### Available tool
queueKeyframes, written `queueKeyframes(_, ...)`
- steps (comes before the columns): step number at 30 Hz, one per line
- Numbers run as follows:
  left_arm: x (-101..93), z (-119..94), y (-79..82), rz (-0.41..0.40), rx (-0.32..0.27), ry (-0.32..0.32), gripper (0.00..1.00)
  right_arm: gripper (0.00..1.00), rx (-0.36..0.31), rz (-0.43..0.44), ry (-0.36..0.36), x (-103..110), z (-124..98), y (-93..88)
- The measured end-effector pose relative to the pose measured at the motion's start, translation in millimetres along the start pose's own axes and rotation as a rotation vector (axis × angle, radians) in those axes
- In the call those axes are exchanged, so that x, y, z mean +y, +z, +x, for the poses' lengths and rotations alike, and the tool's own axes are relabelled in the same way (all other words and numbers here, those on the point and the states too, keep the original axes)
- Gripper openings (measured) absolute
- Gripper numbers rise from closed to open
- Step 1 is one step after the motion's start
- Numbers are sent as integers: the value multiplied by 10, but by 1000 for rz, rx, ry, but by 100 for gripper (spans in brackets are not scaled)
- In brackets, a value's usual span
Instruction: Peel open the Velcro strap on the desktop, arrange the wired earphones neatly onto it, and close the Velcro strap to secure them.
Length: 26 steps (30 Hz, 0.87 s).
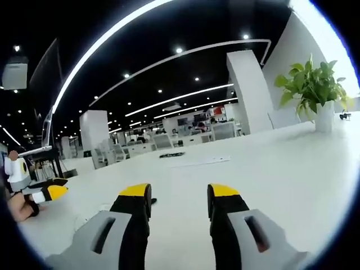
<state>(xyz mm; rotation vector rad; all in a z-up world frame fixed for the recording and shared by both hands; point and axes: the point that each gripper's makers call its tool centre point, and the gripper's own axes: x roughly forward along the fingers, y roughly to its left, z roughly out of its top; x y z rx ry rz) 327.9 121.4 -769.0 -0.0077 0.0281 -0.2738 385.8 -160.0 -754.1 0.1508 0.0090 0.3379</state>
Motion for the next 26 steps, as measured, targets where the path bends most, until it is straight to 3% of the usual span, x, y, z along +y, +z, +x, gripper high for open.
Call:
queueKeyframes(17, -49, -68, -10, 1, -2, -6, 50, 42, -15, 38, -15, -22, 3, 20)
queueKeyframes(26, -47, -177, 130, -40, -91, 1, 51, 43, -54, 43, -32, -15, -39, 120)
